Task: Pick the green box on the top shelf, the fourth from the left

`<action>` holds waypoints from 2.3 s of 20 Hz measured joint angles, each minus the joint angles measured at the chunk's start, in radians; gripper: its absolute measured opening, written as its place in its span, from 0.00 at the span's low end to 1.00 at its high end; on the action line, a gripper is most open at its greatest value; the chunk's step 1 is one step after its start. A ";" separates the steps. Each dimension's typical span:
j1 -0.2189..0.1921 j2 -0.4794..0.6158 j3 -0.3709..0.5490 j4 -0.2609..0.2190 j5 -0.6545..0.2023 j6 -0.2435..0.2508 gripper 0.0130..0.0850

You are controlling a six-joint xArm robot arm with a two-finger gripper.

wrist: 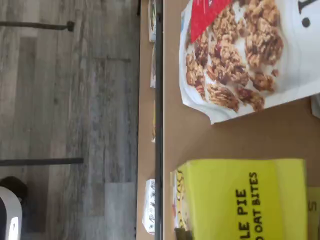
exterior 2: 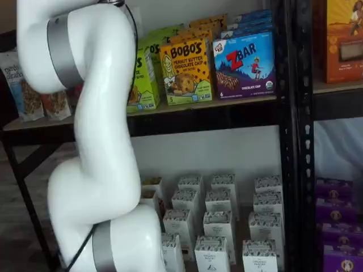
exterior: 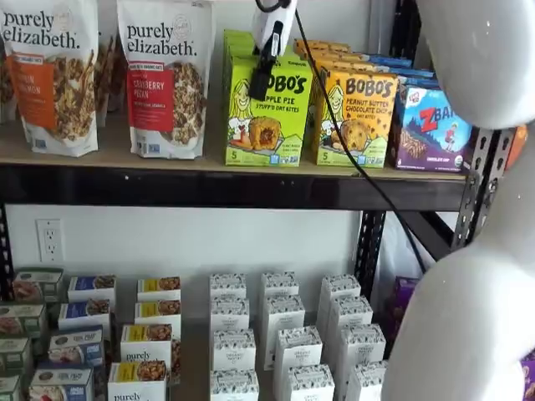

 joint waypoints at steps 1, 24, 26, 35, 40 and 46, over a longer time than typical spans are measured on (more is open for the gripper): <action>-0.002 -0.004 0.001 0.005 0.002 -0.001 0.33; -0.009 -0.060 -0.033 0.034 0.147 0.010 0.33; -0.010 -0.069 -0.030 0.039 0.155 0.011 0.33; -0.016 -0.130 -0.007 0.063 0.208 0.017 0.33; -0.025 -0.179 0.022 0.065 0.232 0.013 0.33; -0.056 -0.257 0.085 0.064 0.255 -0.014 0.33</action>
